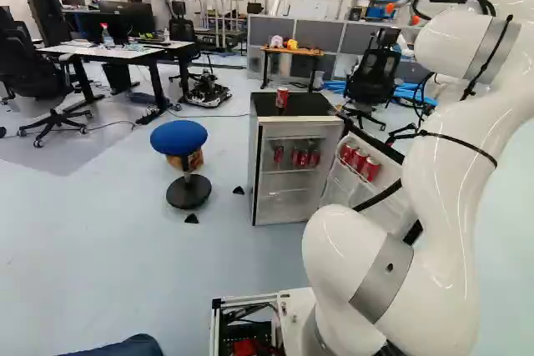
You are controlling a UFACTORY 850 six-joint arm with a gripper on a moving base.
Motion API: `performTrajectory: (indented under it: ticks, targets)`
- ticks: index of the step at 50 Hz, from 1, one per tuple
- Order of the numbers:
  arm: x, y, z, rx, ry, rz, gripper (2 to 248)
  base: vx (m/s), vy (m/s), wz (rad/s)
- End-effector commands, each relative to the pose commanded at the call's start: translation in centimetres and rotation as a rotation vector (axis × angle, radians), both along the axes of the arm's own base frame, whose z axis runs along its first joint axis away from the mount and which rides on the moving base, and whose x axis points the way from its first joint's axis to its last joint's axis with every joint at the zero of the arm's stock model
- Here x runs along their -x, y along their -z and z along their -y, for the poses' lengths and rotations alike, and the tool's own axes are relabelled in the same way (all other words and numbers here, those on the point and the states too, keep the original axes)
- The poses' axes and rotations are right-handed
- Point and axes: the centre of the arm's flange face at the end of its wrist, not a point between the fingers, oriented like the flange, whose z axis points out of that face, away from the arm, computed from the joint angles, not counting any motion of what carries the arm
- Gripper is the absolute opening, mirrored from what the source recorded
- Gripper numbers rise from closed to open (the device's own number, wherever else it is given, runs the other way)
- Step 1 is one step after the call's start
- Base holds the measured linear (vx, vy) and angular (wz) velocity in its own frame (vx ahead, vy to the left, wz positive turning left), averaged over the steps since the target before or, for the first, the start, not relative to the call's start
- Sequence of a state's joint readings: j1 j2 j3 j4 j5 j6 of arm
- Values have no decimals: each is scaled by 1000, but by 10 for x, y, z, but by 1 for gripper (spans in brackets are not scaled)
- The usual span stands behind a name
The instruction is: Grab a drink from the fridge
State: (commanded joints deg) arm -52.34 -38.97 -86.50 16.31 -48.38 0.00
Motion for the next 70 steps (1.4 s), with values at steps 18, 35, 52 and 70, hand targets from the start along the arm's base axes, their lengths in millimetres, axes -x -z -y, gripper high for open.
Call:
performTrajectory:
  ticks: [18, 35, 52, 70]
  targets:
    - [5, 0, -8, -28, -6, -16, 247, 0, 0, 0]
    - [10, 0, -21, -63, -17, -37, 247, 0, 0, 0]
    - [15, 1, -34, -99, -28, -58, 247, 0, 0, 0]
    - [18, 1, -50, -136, -46, -81, 247, 0, 0, 0]
